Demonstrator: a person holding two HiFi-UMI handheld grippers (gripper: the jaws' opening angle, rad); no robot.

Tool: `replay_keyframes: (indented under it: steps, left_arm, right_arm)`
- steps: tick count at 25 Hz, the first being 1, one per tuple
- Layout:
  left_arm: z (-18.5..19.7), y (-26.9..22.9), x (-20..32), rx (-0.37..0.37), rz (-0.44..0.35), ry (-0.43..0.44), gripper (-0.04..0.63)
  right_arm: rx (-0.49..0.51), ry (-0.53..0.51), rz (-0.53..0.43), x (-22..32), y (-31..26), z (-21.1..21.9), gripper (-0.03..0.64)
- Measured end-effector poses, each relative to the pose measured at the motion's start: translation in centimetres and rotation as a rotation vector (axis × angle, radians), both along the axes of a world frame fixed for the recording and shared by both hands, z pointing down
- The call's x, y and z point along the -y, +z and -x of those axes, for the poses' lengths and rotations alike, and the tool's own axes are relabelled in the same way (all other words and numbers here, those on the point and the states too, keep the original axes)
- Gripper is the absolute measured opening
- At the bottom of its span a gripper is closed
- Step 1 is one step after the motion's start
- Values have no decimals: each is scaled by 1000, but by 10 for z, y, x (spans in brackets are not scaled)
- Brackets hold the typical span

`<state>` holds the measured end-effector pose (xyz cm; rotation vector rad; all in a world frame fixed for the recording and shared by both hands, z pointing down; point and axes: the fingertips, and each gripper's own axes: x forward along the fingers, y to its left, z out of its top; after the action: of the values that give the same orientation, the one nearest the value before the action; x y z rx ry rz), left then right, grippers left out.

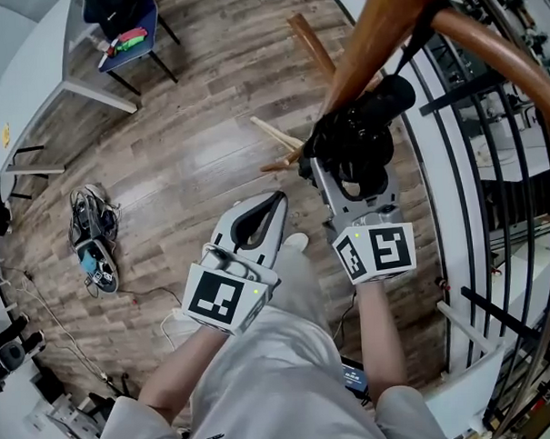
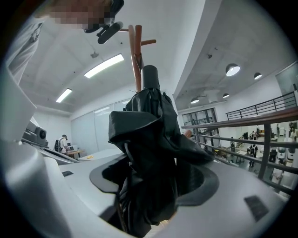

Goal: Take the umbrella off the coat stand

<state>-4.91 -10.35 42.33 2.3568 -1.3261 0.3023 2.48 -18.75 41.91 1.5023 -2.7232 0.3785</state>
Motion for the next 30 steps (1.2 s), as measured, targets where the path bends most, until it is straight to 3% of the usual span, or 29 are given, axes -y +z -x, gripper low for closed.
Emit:
replay_keyframes:
  steps: [4, 8, 12, 18, 30]
  left_arm:
    - [4, 2, 1, -4, 5, -3, 20]
    - [15, -14, 21, -51, -46, -16, 20]
    - [14, -7, 13, -19, -11, -4, 20]
    - [18, -18, 17, -23, -30, 13, 20]
    - [31, -41, 20, -36, -60, 40, 20]
  right_arm:
    - [-26, -10, -9, 3, 0, 6, 302]
    - [-48, 5, -22, 17, -8, 19, 302]
    - [-38, 66, 3, 10, -5, 13, 301]
    - [-61, 97, 18, 8, -5, 11, 285]
    - [-69, 96, 31, -8, -16, 18, 270]
